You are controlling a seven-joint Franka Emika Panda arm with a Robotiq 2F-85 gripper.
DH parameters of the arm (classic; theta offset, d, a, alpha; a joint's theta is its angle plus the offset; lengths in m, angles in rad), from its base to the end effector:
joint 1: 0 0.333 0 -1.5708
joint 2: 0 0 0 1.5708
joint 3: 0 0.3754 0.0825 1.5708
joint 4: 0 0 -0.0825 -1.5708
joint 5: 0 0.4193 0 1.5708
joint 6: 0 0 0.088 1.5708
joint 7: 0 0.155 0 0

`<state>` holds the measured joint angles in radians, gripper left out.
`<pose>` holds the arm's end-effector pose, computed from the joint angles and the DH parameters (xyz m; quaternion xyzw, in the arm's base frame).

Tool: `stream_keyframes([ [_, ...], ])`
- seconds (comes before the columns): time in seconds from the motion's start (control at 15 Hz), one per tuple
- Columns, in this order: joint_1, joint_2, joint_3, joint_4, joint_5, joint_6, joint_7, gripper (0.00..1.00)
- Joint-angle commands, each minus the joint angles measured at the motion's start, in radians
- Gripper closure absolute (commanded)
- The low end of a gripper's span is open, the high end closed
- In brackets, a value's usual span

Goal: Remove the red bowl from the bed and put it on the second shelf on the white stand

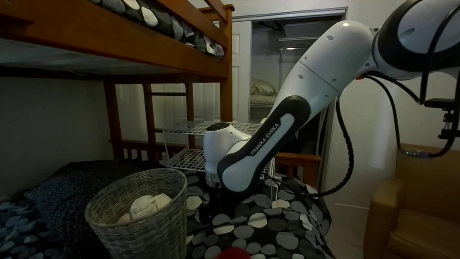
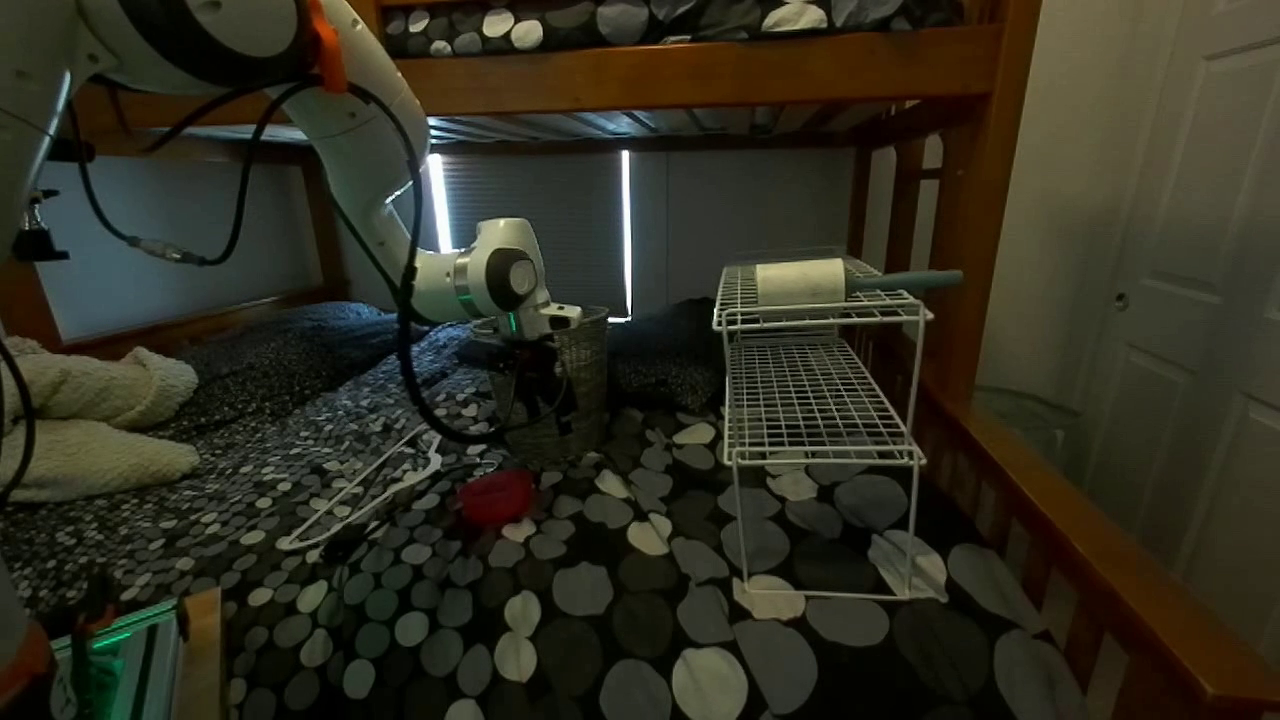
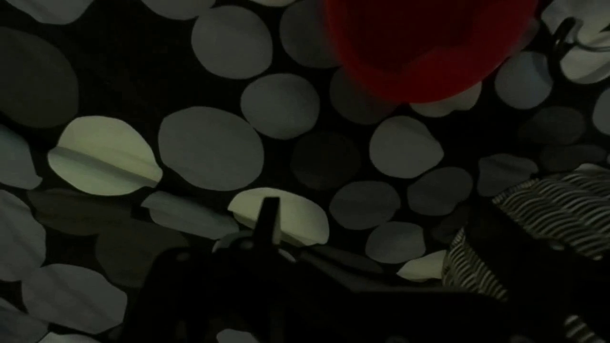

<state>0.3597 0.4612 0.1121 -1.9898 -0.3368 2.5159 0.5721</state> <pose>0.6011 0.2973 0.2150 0.9934 0.0762 0.0703 0.0499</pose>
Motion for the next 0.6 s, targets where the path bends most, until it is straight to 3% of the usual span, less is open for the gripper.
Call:
stream_keyframes([
  [0.0, 0.024, -0.002, -0.026, -0.001, 0.020, 0.002, -0.017, 0.00],
  [0.07, -0.025, 0.005, 0.039, -0.003, 0.110, -0.029, -0.136, 0.00],
  [0.33, -0.053, -0.053, 0.132, -0.092, 0.280, -0.049, -0.347, 0.00],
  [0.53, -0.016, -0.080, 0.115, -0.130, 0.313, -0.183, -0.280, 0.00],
])
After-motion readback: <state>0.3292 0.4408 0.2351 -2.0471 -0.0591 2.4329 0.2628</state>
